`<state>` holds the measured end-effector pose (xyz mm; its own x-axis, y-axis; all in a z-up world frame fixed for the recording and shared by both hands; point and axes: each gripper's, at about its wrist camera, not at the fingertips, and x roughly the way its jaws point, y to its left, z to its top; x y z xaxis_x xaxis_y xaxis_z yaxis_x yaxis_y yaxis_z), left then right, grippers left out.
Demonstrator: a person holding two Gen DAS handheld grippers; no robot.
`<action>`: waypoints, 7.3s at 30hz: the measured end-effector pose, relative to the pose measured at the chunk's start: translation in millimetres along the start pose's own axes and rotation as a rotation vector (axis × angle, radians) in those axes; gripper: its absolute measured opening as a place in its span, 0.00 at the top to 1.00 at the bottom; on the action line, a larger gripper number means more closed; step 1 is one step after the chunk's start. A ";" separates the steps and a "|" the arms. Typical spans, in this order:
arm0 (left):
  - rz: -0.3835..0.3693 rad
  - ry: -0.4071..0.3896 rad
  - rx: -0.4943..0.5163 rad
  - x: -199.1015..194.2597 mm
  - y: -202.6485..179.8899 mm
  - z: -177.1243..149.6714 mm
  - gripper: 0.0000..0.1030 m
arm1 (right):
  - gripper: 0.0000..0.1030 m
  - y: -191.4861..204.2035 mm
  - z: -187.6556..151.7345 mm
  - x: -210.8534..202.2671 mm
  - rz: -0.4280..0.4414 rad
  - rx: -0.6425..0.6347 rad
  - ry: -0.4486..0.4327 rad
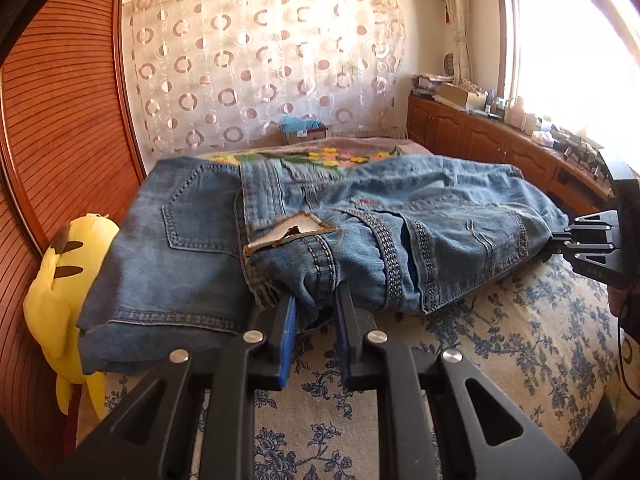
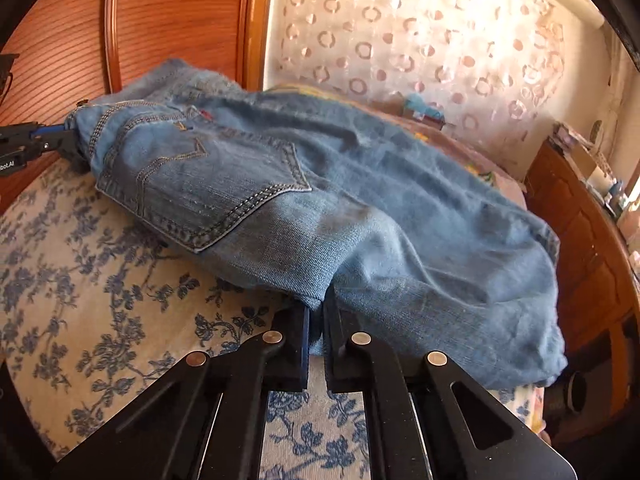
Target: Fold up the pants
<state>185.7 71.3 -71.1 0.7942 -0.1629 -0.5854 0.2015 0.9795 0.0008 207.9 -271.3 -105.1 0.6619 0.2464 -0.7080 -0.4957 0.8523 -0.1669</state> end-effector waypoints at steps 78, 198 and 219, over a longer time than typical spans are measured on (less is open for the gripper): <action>-0.109 0.011 0.000 -64.2 -53.3 -46.3 0.36 | 0.61 -172.0 -143.2 -81.6 -0.102 0.504 -0.003; -0.202 0.118 0.190 -31.7 -134.4 -68.3 0.36 | 0.98 44.3 -34.5 -87.5 0.188 0.046 -0.095; -0.177 0.134 0.221 3.7 -124.6 -8.6 0.67 | 0.73 29.7 -58.1 -105.1 0.225 0.192 -0.110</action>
<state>158.6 -50.4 -80.4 0.6562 -0.2970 -0.6937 0.4611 0.8855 0.0570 90.9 -298.6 -75.5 0.6097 0.4778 -0.6325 -0.5279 0.8399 0.1257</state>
